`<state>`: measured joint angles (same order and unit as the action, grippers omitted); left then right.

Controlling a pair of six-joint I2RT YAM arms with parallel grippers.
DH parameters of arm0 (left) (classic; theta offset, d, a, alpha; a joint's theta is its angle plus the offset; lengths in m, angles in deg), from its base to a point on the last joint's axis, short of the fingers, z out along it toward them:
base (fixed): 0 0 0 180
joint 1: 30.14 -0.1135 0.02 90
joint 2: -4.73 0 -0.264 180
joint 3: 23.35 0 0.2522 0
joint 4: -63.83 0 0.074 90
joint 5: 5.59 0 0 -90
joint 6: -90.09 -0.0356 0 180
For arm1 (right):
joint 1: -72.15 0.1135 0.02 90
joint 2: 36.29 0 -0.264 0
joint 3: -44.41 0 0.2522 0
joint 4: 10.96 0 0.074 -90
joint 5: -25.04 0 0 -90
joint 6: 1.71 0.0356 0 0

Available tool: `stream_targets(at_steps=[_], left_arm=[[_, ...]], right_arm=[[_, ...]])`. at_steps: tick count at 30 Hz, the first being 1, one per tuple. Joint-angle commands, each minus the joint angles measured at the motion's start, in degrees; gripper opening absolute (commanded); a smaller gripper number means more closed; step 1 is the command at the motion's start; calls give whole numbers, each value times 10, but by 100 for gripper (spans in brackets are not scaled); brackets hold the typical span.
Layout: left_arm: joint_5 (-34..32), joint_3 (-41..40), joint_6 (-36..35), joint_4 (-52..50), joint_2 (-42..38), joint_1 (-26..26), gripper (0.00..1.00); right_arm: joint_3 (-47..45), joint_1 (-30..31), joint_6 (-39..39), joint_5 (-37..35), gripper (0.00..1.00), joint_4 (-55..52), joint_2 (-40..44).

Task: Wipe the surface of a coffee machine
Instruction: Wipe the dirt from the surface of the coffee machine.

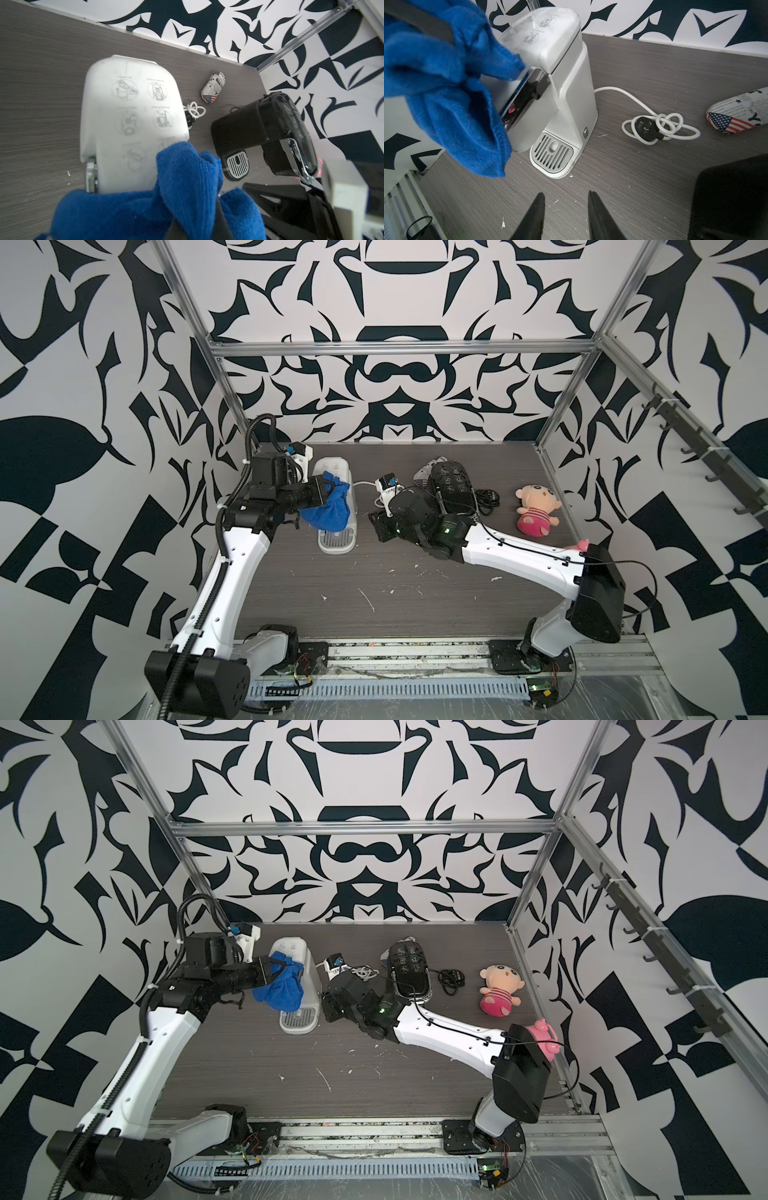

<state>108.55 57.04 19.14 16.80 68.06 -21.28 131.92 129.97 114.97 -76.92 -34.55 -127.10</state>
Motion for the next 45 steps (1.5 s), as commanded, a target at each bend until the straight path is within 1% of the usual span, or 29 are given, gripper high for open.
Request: stream_targets(at_steps=[1, 4, 6, 11, 14, 16, 21, 24, 30, 34, 36, 42, 45], left_arm=[[86, -38, 3, 15, -45, 13, 0], [95, -80, 6, 17, -71, 32, 0], [82, -110, 8, 26, -83, 35, 0], [-29, -163, 13, 36, -103, 35, 0], [-78, -193, 15, 44, -112, 35, 0], [-94, -210, 20, 48, -117, 35, 0], [-113, -239, 39, 62, -145, 35, 0], [-132, -242, 47, 67, -171, 35, 0], [-116, -236, 54, 99, -221, 35, 0], [-152, -242, 51, 112, -245, 35, 0], [-166, -253, 53, 113, -247, 35, 0], [-151, -310, 102, 141, -249, 35, 0], [-160, -303, 110, 144, -242, 35, 0]], right_arm=[[-1, 0, 8, -2, 38, 8, 23], [-19, 0, 16, -5, 38, 18, 34], [-25, 0, 18, -7, 38, 20, 37], [-19, 1, 19, -10, 38, 6, 35], [-24, 0, 29, -5, 38, 7, 36], [-27, 0, 36, -2, 38, 4, 36], [-36, 1, 54, 2, 38, -4, 40], [-40, 1, 58, 3, 38, -5, 41], [-32, 1, 58, 3, 37, -11, 38], [-26, 1, 58, 4, 38, -11, 33], [-20, 1, 57, 3, 37, -12, 29], [-11, 2, 56, 4, 37, -20, 24], [-8, 2, 53, 3, 37, -24, 22]])
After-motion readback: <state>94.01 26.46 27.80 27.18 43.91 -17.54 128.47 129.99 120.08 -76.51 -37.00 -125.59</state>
